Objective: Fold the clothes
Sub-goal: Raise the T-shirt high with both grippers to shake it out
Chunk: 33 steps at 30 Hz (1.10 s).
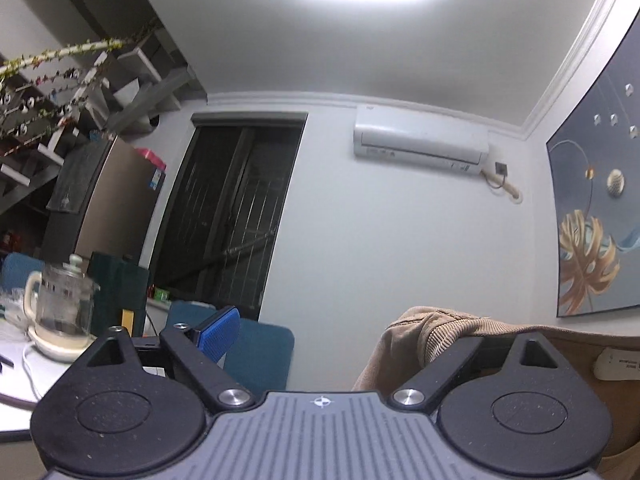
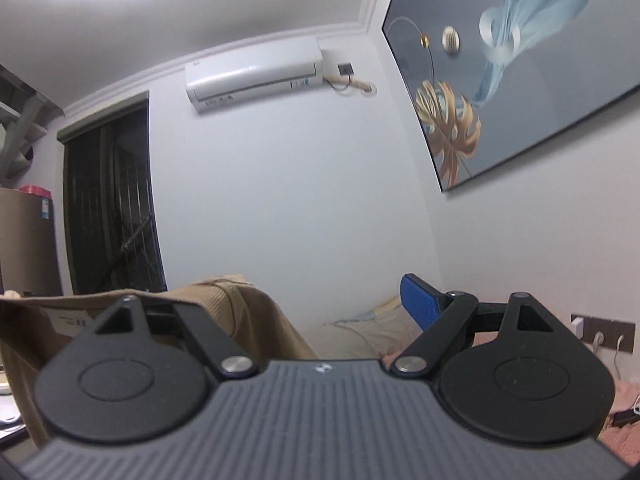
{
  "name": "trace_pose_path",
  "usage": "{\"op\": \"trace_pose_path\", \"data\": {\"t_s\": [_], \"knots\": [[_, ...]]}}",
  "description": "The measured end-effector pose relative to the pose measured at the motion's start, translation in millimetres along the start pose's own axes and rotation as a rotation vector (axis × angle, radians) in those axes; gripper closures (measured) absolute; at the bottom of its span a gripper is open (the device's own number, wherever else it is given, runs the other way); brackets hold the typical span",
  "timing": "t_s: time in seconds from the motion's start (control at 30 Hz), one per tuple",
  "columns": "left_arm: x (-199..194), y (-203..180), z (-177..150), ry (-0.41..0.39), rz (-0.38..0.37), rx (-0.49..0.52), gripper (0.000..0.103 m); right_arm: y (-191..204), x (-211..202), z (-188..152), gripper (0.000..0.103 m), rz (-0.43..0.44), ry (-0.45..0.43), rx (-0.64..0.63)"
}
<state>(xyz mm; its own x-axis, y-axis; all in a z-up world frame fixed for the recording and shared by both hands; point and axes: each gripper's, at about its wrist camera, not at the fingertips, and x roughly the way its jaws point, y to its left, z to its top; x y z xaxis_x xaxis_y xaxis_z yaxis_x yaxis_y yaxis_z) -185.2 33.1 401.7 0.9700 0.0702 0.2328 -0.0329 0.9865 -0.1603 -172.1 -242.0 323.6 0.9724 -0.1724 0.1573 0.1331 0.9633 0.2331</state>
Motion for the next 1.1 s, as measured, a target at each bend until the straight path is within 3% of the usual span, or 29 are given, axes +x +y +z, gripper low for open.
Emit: {"op": "trace_pose_path", "data": {"t_s": [0.2,0.3,0.4,0.8,0.97,1.1], "knots": [[0.6,-7.8,29.1,0.025,-0.010,-0.020,0.011,3.2,-5.5,19.1,0.018,-0.008,-0.026,-0.024],[30.5,-12.2,12.9,0.053,0.006,0.018,0.011,1.5,12.0,14.5,0.018,-0.028,0.000,-0.045],[74.8,-16.8,-25.9,0.095,0.013,0.053,0.009,-1.2,49.5,-7.0,0.018,-0.049,0.054,-0.052],[319.1,-45.2,-258.2,0.335,0.051,0.116,0.008,-40.8,301.6,-177.8,0.018,-0.119,0.288,-0.082],[429.6,-60.8,-392.8,0.464,0.061,0.158,0.008,-60.7,404.0,-281.8,0.018,-0.129,0.417,-0.139],[504.4,-59.1,-520.5,0.644,0.070,0.156,0.008,-78.0,479.6,-373.7,0.018,-0.119,0.553,-0.187]]}}
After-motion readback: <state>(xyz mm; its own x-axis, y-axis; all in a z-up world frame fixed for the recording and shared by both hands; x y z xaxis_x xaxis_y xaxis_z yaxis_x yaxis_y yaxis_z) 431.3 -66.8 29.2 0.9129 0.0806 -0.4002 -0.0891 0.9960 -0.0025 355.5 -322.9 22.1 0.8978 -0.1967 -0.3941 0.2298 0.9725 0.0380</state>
